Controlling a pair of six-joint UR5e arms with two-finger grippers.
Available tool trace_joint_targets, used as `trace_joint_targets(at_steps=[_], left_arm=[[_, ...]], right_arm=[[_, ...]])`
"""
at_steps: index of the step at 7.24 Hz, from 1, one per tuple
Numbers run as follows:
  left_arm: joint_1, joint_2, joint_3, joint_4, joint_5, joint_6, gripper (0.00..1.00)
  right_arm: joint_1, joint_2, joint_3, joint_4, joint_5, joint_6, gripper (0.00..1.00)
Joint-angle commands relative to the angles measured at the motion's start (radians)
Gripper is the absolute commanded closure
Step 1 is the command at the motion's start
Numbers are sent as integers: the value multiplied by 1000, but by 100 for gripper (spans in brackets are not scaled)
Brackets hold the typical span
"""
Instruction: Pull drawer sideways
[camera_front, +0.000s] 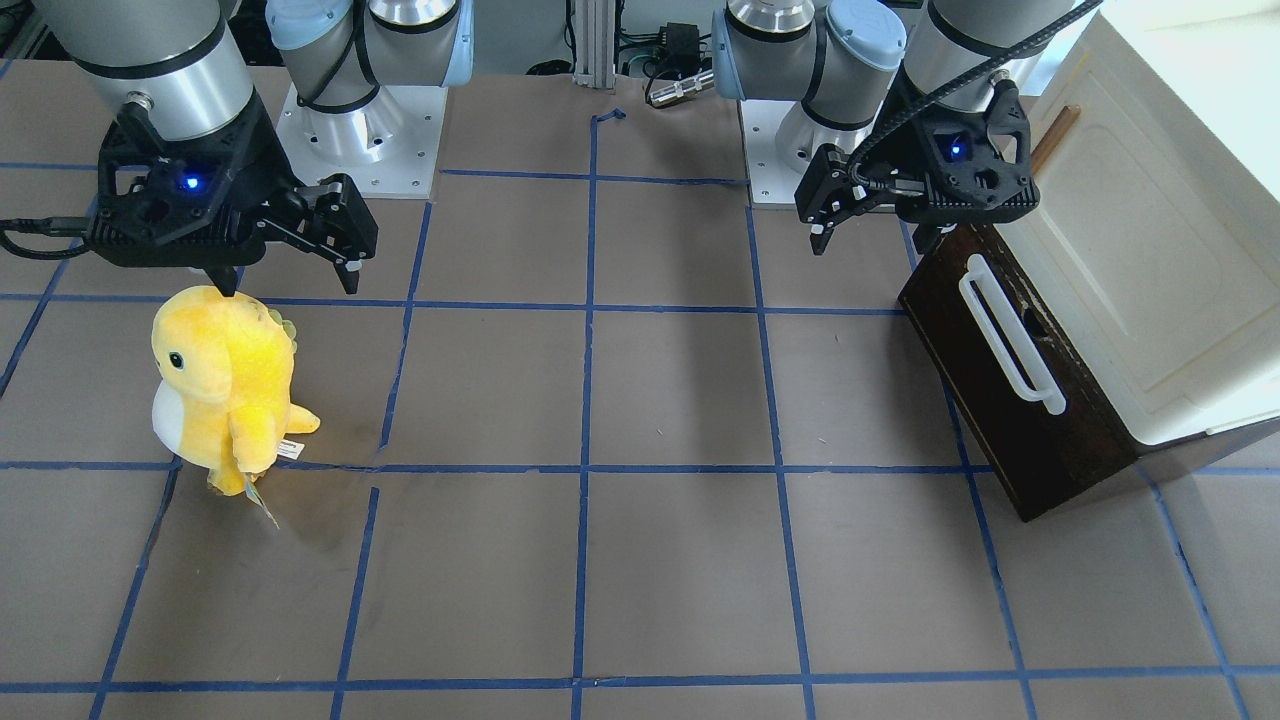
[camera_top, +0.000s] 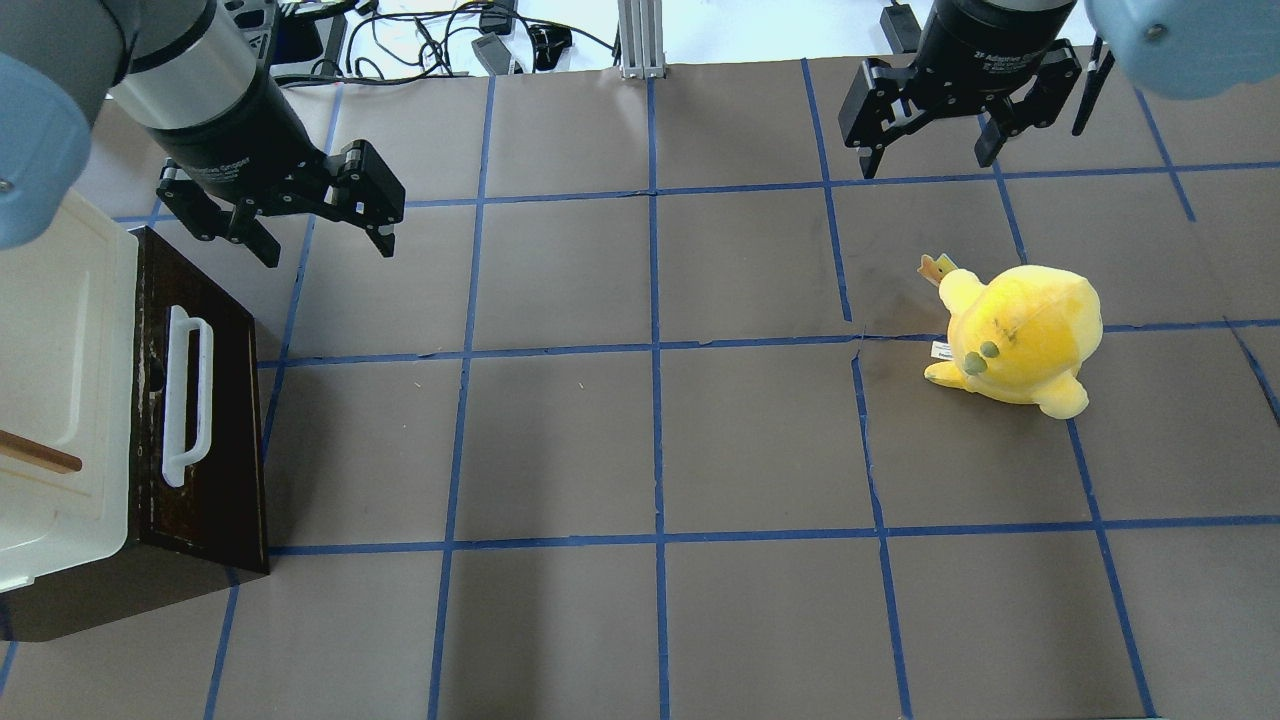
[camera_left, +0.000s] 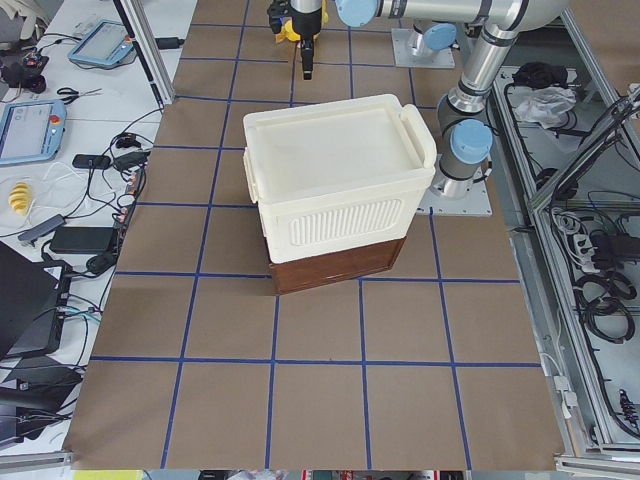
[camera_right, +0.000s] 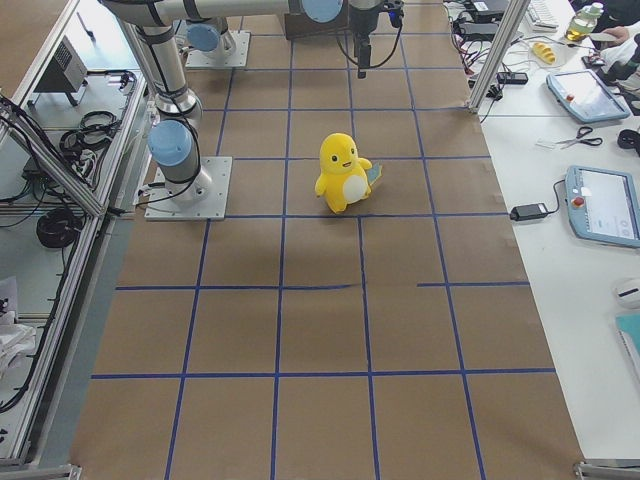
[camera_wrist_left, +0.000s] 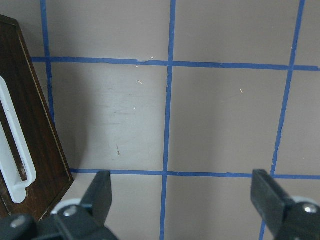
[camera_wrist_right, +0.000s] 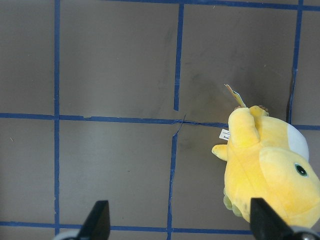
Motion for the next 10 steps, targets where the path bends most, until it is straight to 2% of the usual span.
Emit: trace_joint_targets(at_steps=[1,10], left_arm=[[0,0,-3,0,1,1,0],[0,1,-3,-8,4,1,0]], right_arm=[[0,0,0,0,0,0,0],[0,0,0,0,0,0,0]])
